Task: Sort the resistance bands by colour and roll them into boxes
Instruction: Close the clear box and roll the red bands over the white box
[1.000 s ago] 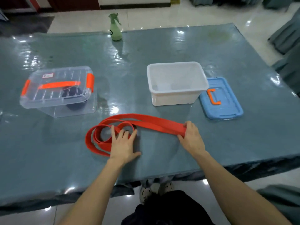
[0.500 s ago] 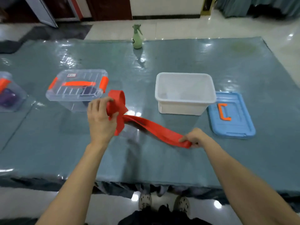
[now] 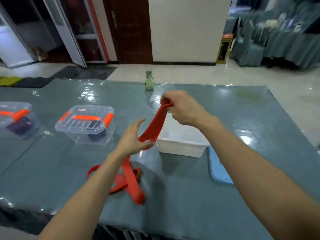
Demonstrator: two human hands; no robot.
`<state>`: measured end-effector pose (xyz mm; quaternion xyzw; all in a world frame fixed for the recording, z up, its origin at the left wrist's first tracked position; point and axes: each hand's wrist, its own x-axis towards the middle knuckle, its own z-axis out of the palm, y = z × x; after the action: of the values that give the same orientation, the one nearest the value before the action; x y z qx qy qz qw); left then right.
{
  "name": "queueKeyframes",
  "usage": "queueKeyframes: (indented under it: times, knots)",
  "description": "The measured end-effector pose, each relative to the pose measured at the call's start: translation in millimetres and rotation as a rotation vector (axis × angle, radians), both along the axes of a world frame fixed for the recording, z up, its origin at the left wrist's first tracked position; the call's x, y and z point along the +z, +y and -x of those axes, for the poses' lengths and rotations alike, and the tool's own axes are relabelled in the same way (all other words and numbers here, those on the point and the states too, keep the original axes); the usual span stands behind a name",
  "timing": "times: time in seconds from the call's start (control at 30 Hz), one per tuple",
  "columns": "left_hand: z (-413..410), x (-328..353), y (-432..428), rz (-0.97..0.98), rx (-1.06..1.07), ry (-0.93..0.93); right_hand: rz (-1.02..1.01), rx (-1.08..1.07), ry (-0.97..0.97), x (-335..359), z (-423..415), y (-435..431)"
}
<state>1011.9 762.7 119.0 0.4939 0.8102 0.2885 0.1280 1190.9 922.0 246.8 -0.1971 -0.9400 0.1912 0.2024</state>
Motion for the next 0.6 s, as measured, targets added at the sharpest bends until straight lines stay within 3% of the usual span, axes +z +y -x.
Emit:
queueKeyframes:
  times: [0.1, 0.23, 0.3, 0.4, 0.53, 0.6]
  knots:
    - [8.0, 38.8, 27.4, -0.090, -0.083, -0.167, -0.156, 0.040, 0.199, 54.3, 2.0, 6.7]
    - [29.6, 104.7, 59.2, -0.246, -0.147, -0.375, -0.283, 0.000, 0.326, 121.0, -3.4, 22.2]
    - [42.0, 156.3, 67.8, -0.366, -0.129, -0.279, -0.336, -0.069, 0.404, 153.5, -5.4, 29.3]
    - [58.7, 245.2, 75.8, -0.606, 0.050, 0.055, -0.334, -0.213, 0.527, 206.0, -4.4, 36.0]
    - [73.4, 325.6, 75.1, -0.731, -0.025, 0.004, -0.242, -0.276, 0.651, 251.9, -3.4, 32.4]
    - [84.7, 350.9, 70.9, -0.845, -0.001, 0.047, -0.284, -0.274, 0.614, 263.0, -1.9, 28.8]
